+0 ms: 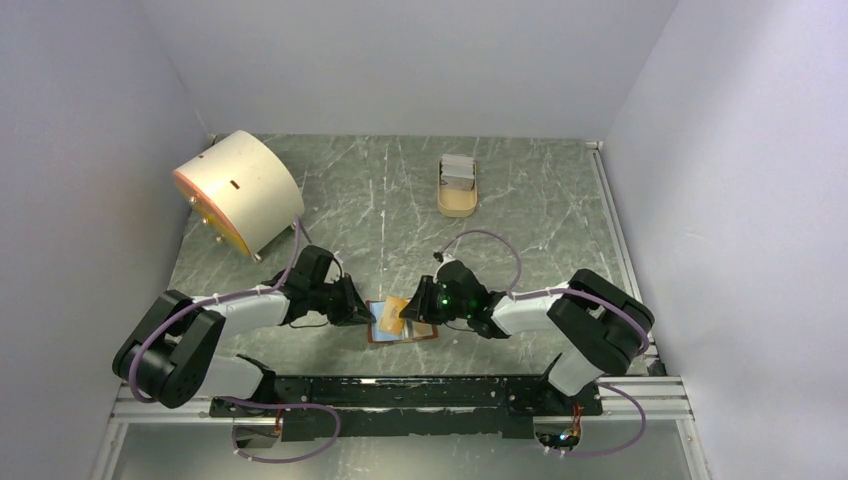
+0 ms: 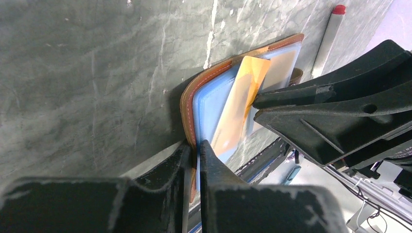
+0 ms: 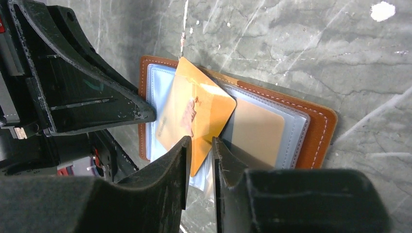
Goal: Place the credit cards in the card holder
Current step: Insert the credit card into the card holder.
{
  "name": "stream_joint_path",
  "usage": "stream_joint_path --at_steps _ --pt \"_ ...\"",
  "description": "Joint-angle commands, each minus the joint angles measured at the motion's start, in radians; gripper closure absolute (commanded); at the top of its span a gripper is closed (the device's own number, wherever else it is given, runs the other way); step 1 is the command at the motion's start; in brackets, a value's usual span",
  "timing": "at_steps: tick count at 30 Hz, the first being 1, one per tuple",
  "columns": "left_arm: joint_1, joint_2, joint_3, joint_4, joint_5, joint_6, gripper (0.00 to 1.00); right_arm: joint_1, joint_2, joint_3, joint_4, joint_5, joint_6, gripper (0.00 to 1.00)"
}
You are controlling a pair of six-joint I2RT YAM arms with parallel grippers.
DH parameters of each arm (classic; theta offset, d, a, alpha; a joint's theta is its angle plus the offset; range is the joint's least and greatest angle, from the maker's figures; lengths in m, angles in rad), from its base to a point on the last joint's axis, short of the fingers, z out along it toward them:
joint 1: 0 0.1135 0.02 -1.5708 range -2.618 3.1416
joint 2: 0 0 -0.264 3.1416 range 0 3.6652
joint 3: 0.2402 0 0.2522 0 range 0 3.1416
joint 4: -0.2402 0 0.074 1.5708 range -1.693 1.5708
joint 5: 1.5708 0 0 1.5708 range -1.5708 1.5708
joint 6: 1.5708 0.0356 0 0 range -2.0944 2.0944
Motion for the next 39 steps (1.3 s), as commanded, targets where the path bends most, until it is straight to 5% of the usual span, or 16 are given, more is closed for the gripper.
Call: stream_joint_path --at_steps 1,10,25,39 --pt "-0.017 -0.006 0.016 0.009 0.004 0.003 0.89 0.006 -0.020 0.034 -0.085 0.037 -0.038 0.71" --pt "-0.018 -0.007 0.022 0.018 0.002 0.033 0.91 -0.007 -0.025 0.154 -0.167 0.101 -0.125 0.53" --pt "-0.019 -0.018 0.018 0.018 -0.001 0.039 0.91 -0.027 0.183 0.328 -0.126 -0.019 -0.190 0.51" --pt "-0.018 -0.029 0.010 0.052 0.008 0.011 0.91 -0.027 0.179 0.261 0.029 -0.175 -0.146 0.55"
